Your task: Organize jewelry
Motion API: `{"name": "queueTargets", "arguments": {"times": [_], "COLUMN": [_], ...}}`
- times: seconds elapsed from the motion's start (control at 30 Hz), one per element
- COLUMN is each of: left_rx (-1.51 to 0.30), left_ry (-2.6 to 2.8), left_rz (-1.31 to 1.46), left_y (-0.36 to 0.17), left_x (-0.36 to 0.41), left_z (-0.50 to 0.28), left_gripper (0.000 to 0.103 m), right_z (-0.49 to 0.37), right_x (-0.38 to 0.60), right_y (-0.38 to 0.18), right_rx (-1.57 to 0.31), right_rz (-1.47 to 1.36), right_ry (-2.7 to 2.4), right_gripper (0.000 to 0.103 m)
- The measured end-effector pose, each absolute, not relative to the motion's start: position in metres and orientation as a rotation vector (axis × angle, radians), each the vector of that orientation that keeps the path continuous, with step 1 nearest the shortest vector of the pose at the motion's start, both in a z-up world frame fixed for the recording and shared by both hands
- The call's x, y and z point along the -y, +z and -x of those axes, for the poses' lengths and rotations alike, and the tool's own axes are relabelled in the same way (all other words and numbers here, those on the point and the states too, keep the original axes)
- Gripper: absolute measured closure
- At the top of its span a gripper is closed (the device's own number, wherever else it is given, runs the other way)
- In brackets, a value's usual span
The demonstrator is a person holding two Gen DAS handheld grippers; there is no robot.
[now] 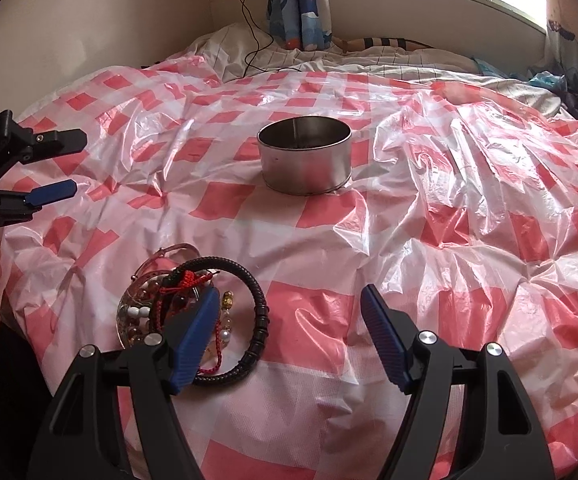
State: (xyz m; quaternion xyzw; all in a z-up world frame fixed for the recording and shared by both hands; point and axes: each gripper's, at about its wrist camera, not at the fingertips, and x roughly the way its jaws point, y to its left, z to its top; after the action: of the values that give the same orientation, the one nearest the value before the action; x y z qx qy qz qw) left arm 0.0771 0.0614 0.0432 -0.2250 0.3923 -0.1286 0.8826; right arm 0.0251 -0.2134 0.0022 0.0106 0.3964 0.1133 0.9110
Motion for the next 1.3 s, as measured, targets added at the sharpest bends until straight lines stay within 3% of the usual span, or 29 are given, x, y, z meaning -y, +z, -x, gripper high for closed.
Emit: {"name": "queueTargets", "arguments": {"times": [0.43,0.53,0.67,0.87,1.3], "left_rx": [-0.831,-0.834,-0.850,-0.880,-0.950], "left_ry": [-0.283,-0.292,-0.313,-0.364,-0.399], "left_rz": [0.391,0.387,0.358,0.292,0.121], "left_y": [0.042,0.042,0.040,0.034,0.011], "left_x": [-0.043,-0.042,-0.035,-0.015,0.037], "left_z": [-0.076,-0.076,-0.075,-0.070,-0.062], "left_gripper": [0.020,0.020,0.020,0.020,0.020], "right_z": [-0.047,-0.046,-0.053,-0.060,-0.059], "right_x": [0.180,0.178,0.204,0.247,0.234], "right_y": [-0.018,-0.019,-0.018,-0.019,-0.024], "right_rx": [-0.841,-0.838,-0.873,-0.905,-0.908], "right_rz": [0.213,0.236,0.085,-0.199,-0.098], "right_ry": [0.175,0.176,0.151,0.160,0.145], "right_gripper": [0.042,0.058,0.091,0.091,0.085]}}
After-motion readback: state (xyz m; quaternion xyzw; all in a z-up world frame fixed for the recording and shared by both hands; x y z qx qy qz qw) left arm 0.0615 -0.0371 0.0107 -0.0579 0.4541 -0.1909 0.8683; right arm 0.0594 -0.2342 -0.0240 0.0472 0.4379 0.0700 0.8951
